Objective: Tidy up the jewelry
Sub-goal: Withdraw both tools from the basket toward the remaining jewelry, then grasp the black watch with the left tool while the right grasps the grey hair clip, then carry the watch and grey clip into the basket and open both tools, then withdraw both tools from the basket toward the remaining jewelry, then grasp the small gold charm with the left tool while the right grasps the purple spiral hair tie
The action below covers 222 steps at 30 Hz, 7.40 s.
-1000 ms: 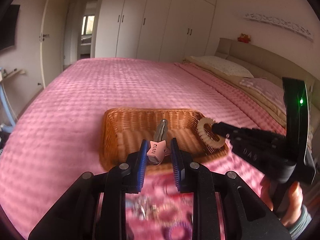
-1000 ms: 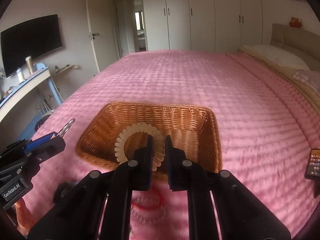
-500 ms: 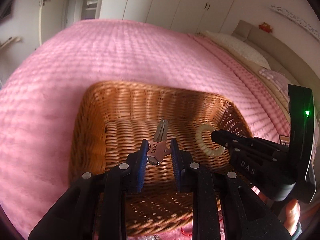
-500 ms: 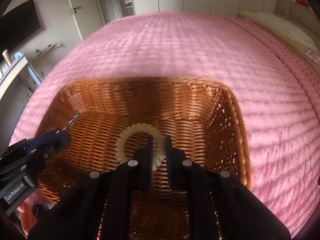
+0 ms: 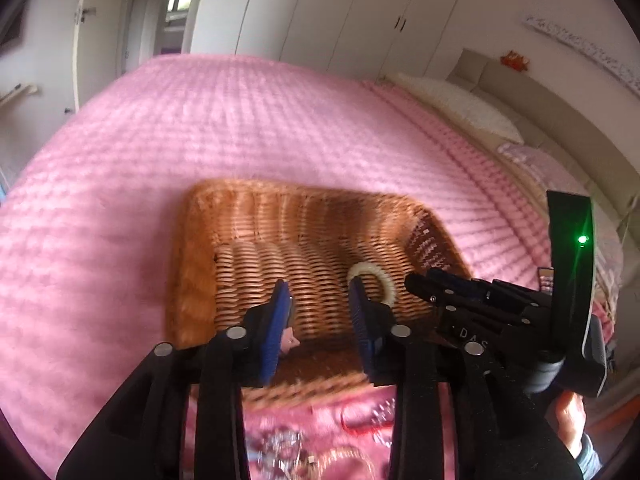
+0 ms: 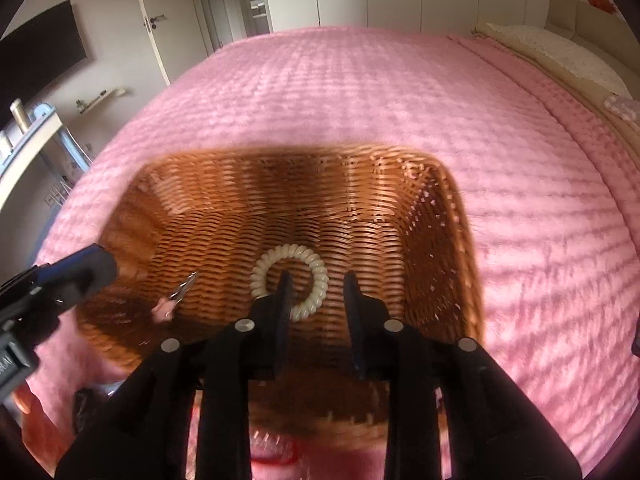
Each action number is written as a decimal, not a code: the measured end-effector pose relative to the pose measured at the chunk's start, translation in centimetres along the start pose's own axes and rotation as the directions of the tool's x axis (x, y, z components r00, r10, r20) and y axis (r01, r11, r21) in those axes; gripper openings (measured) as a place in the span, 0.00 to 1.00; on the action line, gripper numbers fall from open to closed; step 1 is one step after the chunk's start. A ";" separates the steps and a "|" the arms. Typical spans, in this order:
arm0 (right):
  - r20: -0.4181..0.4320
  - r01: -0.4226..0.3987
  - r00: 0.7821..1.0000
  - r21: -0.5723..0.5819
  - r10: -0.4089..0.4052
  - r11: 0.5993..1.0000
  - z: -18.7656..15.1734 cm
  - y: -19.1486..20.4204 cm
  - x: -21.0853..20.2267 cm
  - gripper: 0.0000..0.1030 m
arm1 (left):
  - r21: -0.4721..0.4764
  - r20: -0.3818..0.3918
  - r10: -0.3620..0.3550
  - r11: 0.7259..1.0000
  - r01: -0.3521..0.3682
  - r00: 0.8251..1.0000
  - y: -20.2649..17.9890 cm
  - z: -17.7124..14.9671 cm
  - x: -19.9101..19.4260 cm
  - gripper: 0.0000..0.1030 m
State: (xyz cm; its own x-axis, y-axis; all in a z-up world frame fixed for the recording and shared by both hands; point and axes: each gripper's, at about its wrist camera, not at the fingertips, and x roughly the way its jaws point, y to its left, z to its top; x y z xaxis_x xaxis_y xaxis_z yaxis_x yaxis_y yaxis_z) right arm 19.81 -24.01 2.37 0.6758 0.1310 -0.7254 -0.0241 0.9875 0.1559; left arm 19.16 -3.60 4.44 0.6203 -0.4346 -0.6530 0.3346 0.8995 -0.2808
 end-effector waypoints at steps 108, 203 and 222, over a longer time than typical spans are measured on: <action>0.171 -0.067 0.983 -0.044 0.074 0.997 -17.2 2.9 -10.0 0.20 | -0.092 0.084 0.034 0.995 -0.026 0.996 4.3 -16.3 -10.0 0.09; -0.046 -0.146 0.989 -0.062 0.143 0.987 -17.8 7.1 -5.0 0.17 | 0.072 -0.032 0.019 0.997 -0.016 0.999 -0.4 -21.6 -8.7 0.33; -0.066 -0.045 0.997 -0.036 0.042 0.998 -19.9 2.6 -6.9 0.09 | 0.120 -0.045 0.001 0.993 0.005 0.999 -1.2 -22.4 -8.4 0.33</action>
State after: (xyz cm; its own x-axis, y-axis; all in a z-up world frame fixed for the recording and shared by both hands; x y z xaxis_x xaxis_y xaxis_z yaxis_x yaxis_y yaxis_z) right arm 0.40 -20.63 -5.55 0.6242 0.1782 -0.7607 -0.0811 0.9832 0.1637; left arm -2.33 -0.01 -5.48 0.5881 -0.4314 -0.6841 0.4201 0.8857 -0.1975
